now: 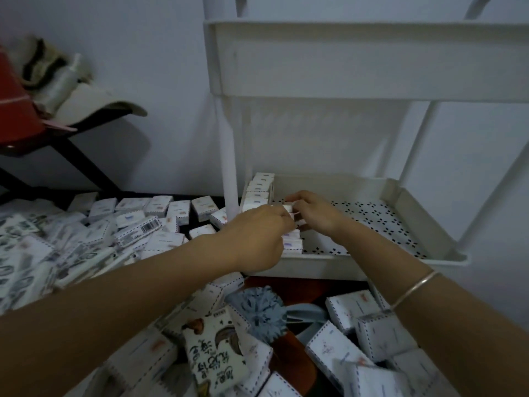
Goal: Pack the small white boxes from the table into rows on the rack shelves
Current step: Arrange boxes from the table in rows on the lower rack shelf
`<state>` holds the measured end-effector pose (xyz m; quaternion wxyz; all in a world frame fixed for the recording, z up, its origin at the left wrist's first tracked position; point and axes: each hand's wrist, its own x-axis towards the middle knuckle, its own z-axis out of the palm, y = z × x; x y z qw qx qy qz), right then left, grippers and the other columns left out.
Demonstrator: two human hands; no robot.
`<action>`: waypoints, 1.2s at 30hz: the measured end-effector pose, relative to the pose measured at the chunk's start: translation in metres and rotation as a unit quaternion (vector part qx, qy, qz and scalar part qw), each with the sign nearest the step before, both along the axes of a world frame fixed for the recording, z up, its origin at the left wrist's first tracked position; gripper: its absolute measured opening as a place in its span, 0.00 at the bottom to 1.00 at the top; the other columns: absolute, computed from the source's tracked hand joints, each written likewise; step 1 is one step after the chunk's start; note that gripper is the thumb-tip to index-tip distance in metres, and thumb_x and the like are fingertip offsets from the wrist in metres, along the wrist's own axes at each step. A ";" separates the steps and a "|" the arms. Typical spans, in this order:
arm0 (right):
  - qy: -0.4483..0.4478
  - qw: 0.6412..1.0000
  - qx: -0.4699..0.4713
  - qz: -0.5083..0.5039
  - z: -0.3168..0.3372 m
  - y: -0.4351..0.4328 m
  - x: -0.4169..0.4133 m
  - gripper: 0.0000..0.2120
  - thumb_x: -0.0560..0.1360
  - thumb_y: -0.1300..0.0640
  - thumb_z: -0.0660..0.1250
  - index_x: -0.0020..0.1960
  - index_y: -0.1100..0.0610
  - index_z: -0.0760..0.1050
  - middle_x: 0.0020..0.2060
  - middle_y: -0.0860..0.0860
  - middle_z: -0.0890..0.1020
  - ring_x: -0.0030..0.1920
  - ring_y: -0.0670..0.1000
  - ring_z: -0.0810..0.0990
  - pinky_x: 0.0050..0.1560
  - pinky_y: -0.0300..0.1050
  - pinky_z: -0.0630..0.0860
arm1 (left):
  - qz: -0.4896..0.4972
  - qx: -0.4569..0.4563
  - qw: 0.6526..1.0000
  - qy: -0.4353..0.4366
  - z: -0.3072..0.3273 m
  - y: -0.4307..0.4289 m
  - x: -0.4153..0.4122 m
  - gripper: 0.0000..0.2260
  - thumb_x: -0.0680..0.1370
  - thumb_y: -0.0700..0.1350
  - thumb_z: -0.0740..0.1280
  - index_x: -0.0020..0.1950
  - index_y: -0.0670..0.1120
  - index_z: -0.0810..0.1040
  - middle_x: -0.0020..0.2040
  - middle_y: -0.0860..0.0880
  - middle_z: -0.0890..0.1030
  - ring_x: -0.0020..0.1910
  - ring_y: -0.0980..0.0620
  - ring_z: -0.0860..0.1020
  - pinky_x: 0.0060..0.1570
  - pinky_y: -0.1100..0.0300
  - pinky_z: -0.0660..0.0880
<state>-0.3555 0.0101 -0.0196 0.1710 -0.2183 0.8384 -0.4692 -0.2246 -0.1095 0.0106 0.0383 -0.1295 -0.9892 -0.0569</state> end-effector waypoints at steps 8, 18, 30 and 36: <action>0.113 0.991 0.077 0.011 0.007 0.022 0.015 0.19 0.83 0.57 0.52 0.73 0.57 0.66 0.71 0.55 0.70 0.69 0.55 0.69 0.67 0.51 0.69 | -0.113 0.066 0.989 -0.066 0.012 0.051 0.031 0.11 0.77 0.42 0.65 0.56 0.50 0.82 0.54 0.54 0.82 0.50 0.57 0.79 0.53 0.60 0.76; 0.219 0.972 0.081 0.040 0.025 0.107 0.090 0.11 0.79 0.62 0.61 0.54 0.50 0.79 0.48 0.43 0.81 0.50 0.43 0.78 0.49 0.33 0.71 | -0.127 0.001 0.977 -0.174 -0.017 0.080 0.043 0.17 0.73 0.53 0.73 0.56 0.46 0.75 0.44 0.52 0.74 0.40 0.55 0.70 0.34 0.60 0.65; 0.209 0.921 0.313 0.097 0.012 0.174 0.124 0.19 0.71 0.42 0.71 0.61 0.42 0.73 0.55 0.40 0.76 0.52 0.42 0.75 0.56 0.42 0.75 | -0.031 0.094 0.990 -0.104 -0.017 0.045 0.056 0.13 0.71 0.52 0.74 0.53 0.53 0.79 0.47 0.59 0.73 0.48 0.58 0.73 0.46 0.63 0.71; 0.236 0.911 0.330 0.080 0.009 0.170 0.123 0.17 0.71 0.46 0.73 0.58 0.45 0.76 0.54 0.44 0.76 0.49 0.42 0.73 0.50 0.38 0.72 | 0.032 0.244 0.962 -0.117 -0.008 0.033 0.063 0.14 0.73 0.50 0.73 0.56 0.53 0.76 0.56 0.55 0.80 0.55 0.56 0.78 0.57 0.58 0.75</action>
